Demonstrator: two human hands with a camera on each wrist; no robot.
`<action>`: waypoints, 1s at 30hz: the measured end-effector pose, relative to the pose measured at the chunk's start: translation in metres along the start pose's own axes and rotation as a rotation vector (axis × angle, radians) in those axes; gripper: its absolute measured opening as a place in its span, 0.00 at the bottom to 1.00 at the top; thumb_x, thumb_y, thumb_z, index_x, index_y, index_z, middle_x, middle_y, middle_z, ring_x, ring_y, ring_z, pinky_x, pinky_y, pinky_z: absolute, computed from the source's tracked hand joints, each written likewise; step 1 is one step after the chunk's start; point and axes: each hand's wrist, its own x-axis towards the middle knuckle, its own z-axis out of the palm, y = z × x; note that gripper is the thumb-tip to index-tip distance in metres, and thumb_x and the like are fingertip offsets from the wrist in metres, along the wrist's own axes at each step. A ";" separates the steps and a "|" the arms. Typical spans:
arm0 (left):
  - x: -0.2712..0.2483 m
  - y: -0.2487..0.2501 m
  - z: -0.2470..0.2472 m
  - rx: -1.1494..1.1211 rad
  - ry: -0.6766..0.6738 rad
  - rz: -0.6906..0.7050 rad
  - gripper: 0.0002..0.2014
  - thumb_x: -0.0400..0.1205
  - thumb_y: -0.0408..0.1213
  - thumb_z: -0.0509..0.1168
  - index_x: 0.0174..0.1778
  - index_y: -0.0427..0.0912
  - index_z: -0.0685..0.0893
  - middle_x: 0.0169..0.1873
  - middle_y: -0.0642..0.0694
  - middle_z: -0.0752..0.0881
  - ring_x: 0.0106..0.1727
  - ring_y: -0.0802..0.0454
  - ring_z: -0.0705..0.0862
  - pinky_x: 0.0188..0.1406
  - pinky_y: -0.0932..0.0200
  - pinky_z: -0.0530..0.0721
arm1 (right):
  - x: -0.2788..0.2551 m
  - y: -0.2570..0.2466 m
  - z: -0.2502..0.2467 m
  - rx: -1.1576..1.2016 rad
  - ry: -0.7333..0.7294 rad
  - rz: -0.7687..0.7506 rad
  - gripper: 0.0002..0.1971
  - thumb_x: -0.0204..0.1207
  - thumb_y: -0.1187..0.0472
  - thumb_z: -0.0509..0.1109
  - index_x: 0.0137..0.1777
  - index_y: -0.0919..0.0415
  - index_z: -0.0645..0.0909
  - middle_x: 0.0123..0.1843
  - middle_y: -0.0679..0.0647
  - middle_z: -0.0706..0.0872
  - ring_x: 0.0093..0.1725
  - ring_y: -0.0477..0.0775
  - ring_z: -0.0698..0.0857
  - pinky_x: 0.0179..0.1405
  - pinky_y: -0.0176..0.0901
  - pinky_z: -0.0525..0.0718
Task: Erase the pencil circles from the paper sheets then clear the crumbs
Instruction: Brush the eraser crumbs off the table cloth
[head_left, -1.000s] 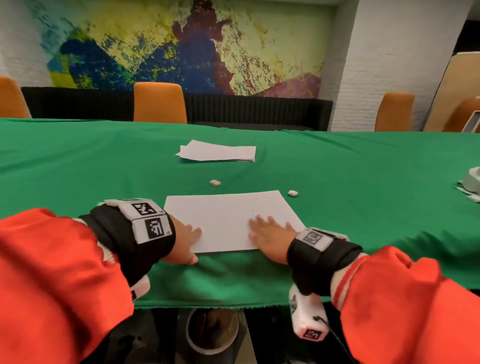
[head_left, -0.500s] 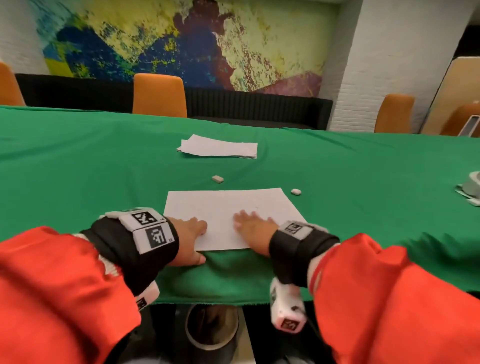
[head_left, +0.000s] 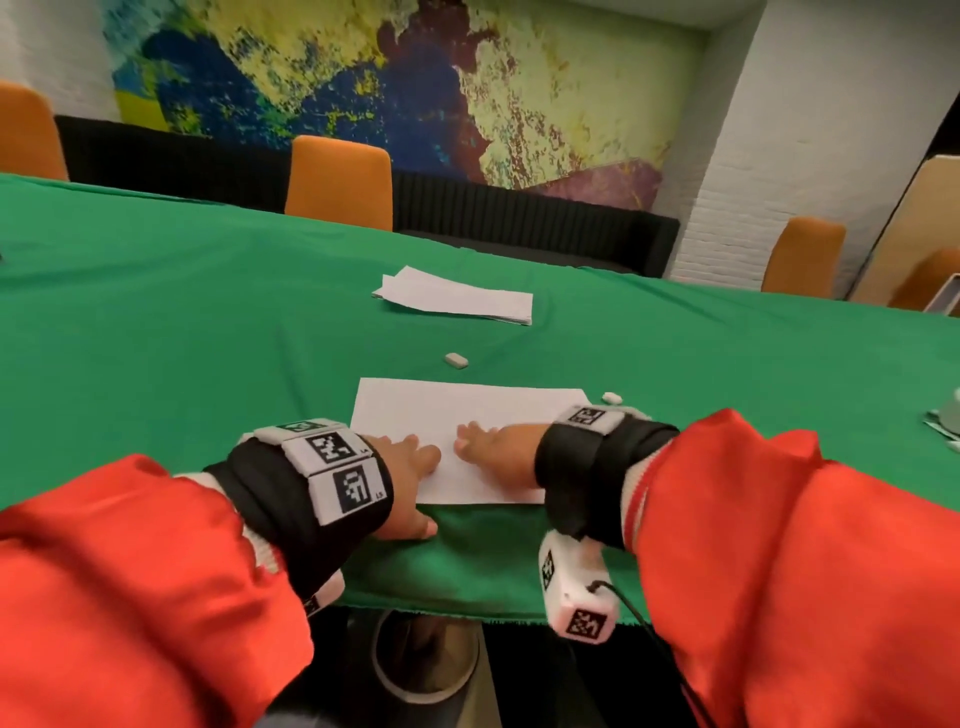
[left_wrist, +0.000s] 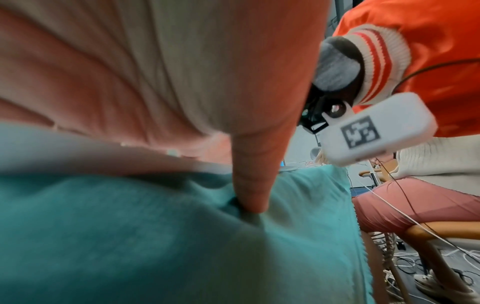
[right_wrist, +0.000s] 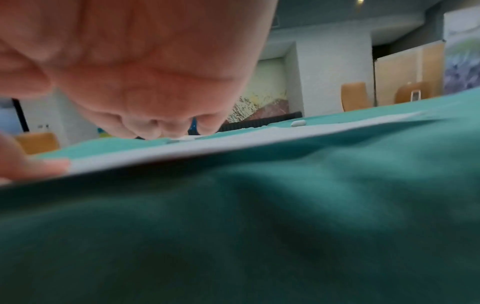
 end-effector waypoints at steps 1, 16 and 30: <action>0.000 -0.001 -0.001 -0.003 -0.002 0.004 0.32 0.81 0.58 0.60 0.78 0.49 0.60 0.80 0.46 0.60 0.75 0.44 0.69 0.72 0.49 0.69 | 0.004 0.002 0.006 -0.004 -0.028 0.029 0.24 0.87 0.69 0.41 0.82 0.68 0.45 0.84 0.64 0.42 0.82 0.62 0.48 0.75 0.45 0.46; 0.002 -0.004 -0.005 0.055 -0.041 0.022 0.32 0.83 0.59 0.56 0.79 0.49 0.58 0.82 0.48 0.57 0.74 0.41 0.71 0.66 0.50 0.71 | 0.003 0.005 -0.043 0.333 -0.064 0.161 0.26 0.86 0.46 0.46 0.83 0.54 0.55 0.83 0.52 0.58 0.80 0.51 0.59 0.67 0.34 0.57; 0.008 -0.008 -0.020 0.068 -0.104 0.051 0.34 0.79 0.62 0.60 0.77 0.50 0.61 0.74 0.46 0.70 0.69 0.42 0.76 0.60 0.52 0.73 | -0.001 0.057 -0.033 0.532 -0.020 0.355 0.30 0.83 0.43 0.55 0.77 0.62 0.67 0.78 0.54 0.70 0.75 0.53 0.70 0.61 0.34 0.66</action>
